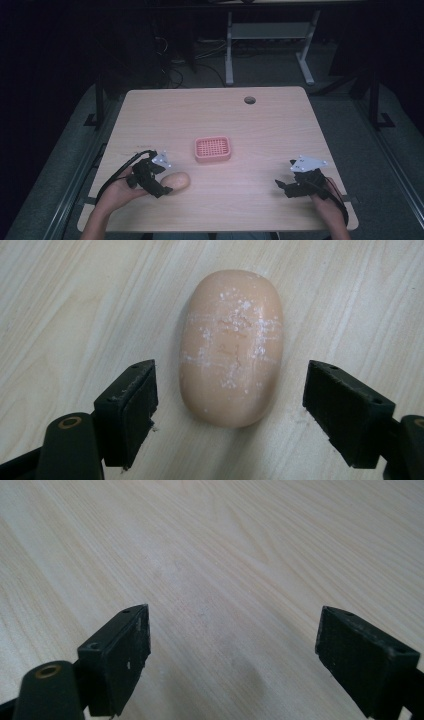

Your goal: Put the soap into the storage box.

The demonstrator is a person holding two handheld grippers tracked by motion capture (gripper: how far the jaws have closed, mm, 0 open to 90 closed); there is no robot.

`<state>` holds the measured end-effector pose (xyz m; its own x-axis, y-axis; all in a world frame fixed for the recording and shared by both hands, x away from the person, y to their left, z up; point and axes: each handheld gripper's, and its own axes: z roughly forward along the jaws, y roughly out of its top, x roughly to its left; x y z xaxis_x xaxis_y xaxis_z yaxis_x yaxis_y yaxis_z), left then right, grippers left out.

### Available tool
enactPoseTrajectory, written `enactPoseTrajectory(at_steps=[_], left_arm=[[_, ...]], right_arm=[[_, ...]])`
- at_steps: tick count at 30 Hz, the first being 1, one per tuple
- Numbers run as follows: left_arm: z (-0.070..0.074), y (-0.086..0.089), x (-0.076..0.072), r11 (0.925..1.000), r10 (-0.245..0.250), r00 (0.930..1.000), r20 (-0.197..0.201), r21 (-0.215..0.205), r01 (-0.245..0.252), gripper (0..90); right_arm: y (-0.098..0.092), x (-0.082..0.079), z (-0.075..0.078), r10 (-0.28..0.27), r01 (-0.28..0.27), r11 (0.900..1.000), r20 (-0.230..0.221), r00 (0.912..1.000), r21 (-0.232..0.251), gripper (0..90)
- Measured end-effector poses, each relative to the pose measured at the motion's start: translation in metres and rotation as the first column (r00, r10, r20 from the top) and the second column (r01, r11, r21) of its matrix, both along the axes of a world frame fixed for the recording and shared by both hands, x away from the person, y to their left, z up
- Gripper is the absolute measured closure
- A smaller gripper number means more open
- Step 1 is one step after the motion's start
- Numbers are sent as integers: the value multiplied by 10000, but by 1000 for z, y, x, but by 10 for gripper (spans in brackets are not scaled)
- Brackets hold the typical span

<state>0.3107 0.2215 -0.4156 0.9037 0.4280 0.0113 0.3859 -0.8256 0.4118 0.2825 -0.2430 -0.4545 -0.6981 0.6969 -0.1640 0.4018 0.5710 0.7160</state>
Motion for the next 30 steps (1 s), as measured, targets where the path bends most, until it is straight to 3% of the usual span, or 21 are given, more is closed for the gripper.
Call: enactPoseTrajectory(at_steps=[20, 30], left_arm=[[-8, -17, 9, 9995, -171, 9996, -241, 251, 177, 219], [-16, -22, 14, 9983, -191, 9982, -561, 539, 221, 222]], right_arm=[[-1, 0, 1, 33, -33, 10000, 75, 10000, 16, 138], [-1, 0, 1, 45, -45, 10000, 78, 10000, 24, 138]])
